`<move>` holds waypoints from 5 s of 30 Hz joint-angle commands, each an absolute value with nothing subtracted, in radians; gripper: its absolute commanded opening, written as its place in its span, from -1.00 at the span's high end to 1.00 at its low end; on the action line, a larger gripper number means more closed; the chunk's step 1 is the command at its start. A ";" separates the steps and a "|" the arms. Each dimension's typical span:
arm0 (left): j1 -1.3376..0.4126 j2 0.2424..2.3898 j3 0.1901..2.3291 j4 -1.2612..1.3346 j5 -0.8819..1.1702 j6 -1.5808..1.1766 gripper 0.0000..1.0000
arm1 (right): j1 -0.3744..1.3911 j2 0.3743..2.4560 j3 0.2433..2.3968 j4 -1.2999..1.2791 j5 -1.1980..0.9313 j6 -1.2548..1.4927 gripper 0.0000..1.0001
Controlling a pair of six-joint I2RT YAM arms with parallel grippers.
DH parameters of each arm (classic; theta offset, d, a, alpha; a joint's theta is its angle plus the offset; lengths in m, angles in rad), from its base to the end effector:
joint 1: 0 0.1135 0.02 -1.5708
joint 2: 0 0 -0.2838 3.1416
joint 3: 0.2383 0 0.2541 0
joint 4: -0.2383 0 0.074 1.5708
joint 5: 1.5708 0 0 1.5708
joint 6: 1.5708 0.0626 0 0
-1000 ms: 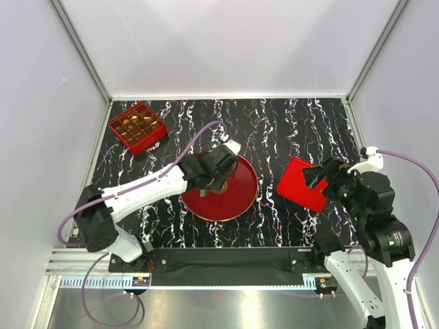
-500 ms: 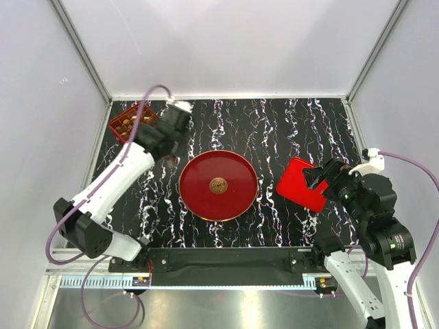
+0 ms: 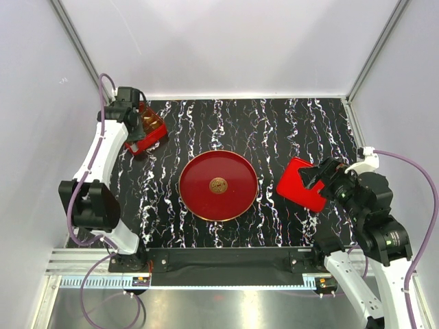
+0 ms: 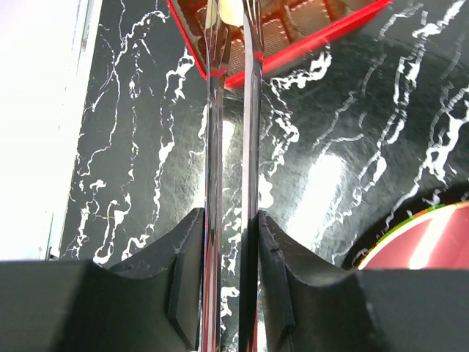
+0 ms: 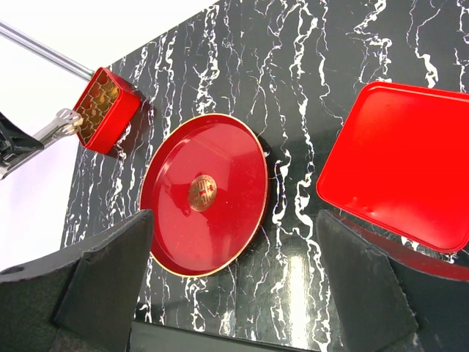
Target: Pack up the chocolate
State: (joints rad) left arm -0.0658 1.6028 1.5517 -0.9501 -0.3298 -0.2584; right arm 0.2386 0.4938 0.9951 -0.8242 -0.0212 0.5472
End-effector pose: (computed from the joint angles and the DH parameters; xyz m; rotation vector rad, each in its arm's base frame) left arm 0.3512 -0.0028 0.3323 -0.3637 2.4909 0.2941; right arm 0.0846 0.0219 0.3759 0.2824 1.9114 0.5514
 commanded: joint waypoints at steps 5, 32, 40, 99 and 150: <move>-0.043 1.654 1.670 -0.871 -0.291 -0.245 0.29 | 0.239 0.512 0.970 -0.742 -0.043 0.540 -0.99; -0.034 1.828 1.727 -0.885 -0.367 -0.249 0.23 | 0.238 0.543 0.934 -0.707 -0.018 0.512 -0.99; -0.035 1.807 1.764 -0.914 -0.380 -0.245 0.07 | 0.239 0.543 0.945 -0.716 -0.017 0.509 -0.99; -0.293 1.163 0.845 -0.788 -0.258 -0.520 -0.11 | 0.239 0.512 1.045 -0.888 -0.097 0.523 -0.99; -0.341 0.974 0.985 -0.626 0.186 -0.440 -0.98 | 0.238 1.239 1.088 -0.649 0.118 0.676 -0.15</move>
